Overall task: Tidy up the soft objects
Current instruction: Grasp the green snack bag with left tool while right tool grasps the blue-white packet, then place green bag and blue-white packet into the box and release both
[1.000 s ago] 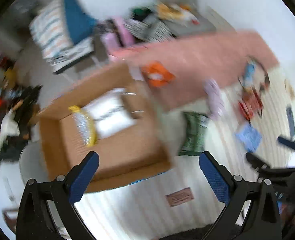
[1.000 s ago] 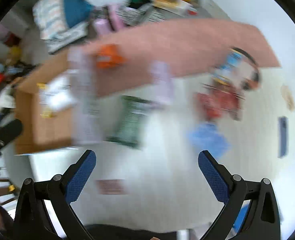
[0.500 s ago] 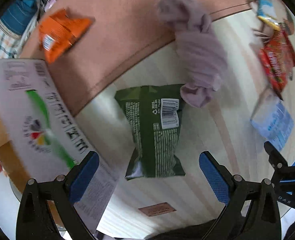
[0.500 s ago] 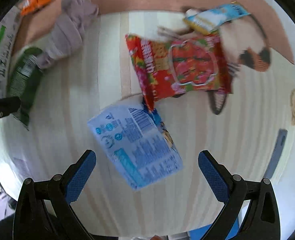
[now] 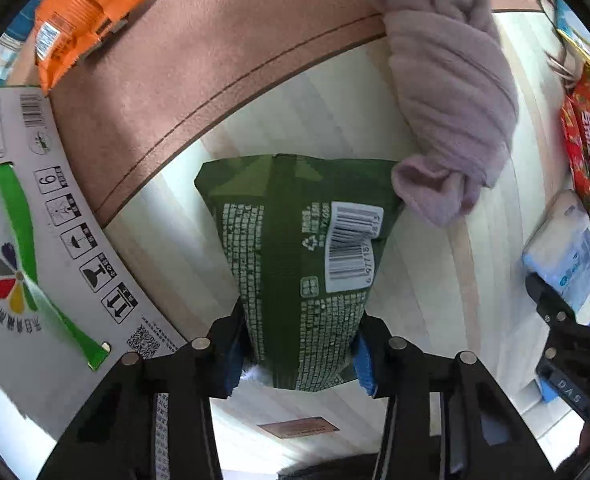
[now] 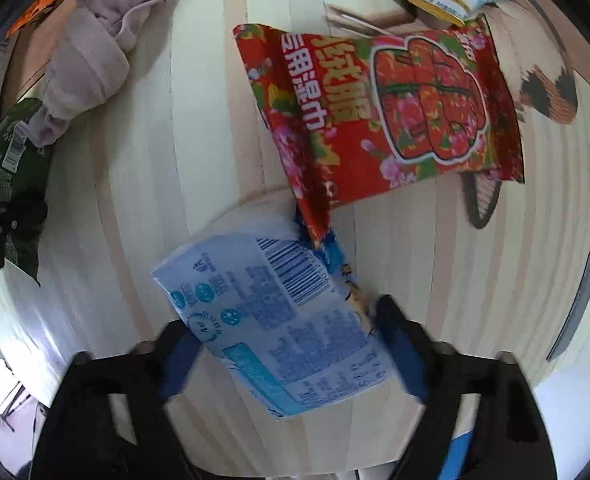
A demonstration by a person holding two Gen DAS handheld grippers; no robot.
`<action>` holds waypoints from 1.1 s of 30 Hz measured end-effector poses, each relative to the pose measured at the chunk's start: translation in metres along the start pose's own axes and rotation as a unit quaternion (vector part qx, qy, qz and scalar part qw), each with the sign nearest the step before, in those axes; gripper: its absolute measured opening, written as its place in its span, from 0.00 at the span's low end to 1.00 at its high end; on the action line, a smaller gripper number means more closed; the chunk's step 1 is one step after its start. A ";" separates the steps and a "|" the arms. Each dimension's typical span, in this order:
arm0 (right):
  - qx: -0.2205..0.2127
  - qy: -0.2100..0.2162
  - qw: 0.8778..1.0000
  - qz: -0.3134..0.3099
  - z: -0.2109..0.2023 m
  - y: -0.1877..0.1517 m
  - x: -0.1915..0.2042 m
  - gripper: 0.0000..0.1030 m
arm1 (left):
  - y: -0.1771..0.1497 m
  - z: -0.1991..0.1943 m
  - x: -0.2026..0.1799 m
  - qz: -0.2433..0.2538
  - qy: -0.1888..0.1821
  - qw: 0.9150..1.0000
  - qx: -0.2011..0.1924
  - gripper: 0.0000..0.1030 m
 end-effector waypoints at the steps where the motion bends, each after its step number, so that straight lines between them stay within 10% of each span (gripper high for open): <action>1: 0.001 0.005 1.000 0.007 0.000 -0.002 -0.001 0.66 | -0.002 -0.001 -0.002 -0.001 0.002 1.000 -0.006 0.36; 6: -0.013 0.049 0.997 0.054 -0.006 -0.018 0.000 0.45 | -0.021 -0.016 -0.003 -0.025 -0.019 0.999 -0.041 0.34; 16: -0.106 0.139 0.980 0.090 -0.107 -0.040 0.054 0.43 | -0.084 -0.084 0.050 -0.093 -0.128 0.980 -0.120 0.34; 24: -0.175 0.150 0.973 -0.002 -0.209 -0.013 0.182 0.43 | -0.114 -0.175 0.184 -0.170 -0.161 0.951 -0.204 0.34; 33: -0.156 0.111 0.980 -0.051 -0.185 0.060 0.313 0.43 | -0.094 -0.133 0.334 -0.265 -0.108 0.940 -0.187 0.34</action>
Point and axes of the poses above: each gripper's, at about its wrist camera, not at the fingertips, and z roughly the way its jaws point, x to its left, y to its top, the point moved 8 cm from there along z, roughly the way its jaws point, and after that the axes turned 11 degrees about -z, right-handed, at the moved point
